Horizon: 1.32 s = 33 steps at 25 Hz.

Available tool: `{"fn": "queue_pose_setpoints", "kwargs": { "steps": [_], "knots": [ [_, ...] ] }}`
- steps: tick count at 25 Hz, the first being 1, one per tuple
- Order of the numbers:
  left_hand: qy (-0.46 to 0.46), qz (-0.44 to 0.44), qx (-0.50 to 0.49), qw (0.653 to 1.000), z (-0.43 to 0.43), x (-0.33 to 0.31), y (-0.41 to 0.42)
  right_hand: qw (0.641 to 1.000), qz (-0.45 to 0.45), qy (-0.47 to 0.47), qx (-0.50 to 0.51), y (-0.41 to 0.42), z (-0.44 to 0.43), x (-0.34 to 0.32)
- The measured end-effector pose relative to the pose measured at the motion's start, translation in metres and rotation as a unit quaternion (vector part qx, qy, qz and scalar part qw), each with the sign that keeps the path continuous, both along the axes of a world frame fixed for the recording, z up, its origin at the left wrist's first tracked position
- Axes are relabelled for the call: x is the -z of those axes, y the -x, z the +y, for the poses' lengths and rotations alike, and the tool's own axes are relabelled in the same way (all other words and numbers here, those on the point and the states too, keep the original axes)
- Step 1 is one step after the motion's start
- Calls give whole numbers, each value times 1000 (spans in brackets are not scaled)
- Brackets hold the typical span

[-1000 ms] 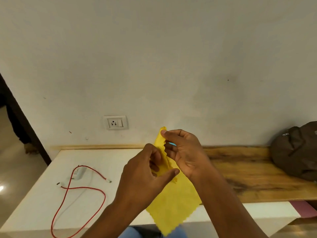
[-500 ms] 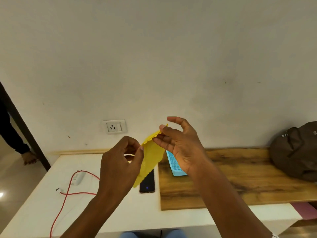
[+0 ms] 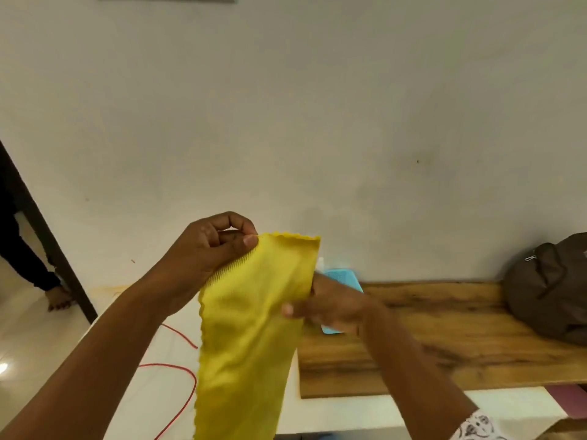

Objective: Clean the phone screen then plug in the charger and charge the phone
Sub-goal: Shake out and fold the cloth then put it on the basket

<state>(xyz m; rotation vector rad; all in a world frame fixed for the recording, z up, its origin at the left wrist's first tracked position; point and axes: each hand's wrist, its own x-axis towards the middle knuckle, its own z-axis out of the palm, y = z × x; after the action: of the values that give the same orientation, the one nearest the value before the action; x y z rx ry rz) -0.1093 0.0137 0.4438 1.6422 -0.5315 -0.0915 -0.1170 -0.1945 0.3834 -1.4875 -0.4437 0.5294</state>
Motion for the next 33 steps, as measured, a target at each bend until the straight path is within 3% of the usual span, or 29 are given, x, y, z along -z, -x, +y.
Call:
{"fn": "queue_pose_setpoints", "kwargs": {
  "steps": [3,5,7,9,10,14,18,21,25,29,33],
  "knots": [
    [77,90,-86,989,14,18,-19,988,127,-64,-57,4,23,51],
    [171,270,-130,938,29,54,-20,971,210,-117,-13,7,32,69],
    [203,441,-115,867,40,103,-6,959,256,-112,55,2,34,86],
    [189,544,-56,816,45,144,11,946,292,-67,126,-3,30,97],
    [175,555,-35,812,48,155,15,938,307,-47,152,-6,27,101],
    [65,421,-93,900,50,153,7,934,319,4,160,-9,17,100],
    [-42,257,-124,958,36,130,-7,946,188,143,221,-19,19,76],
    [-17,187,-163,969,27,109,-16,930,46,238,278,-22,19,49],
    [22,43,-210,977,28,77,-27,930,-104,172,307,-27,9,5],
    [-67,14,-252,965,18,75,-24,888,-169,309,295,-26,12,-1],
    [-104,-14,-285,953,19,75,-22,856,-227,323,334,-24,11,-2]
  ]
}}
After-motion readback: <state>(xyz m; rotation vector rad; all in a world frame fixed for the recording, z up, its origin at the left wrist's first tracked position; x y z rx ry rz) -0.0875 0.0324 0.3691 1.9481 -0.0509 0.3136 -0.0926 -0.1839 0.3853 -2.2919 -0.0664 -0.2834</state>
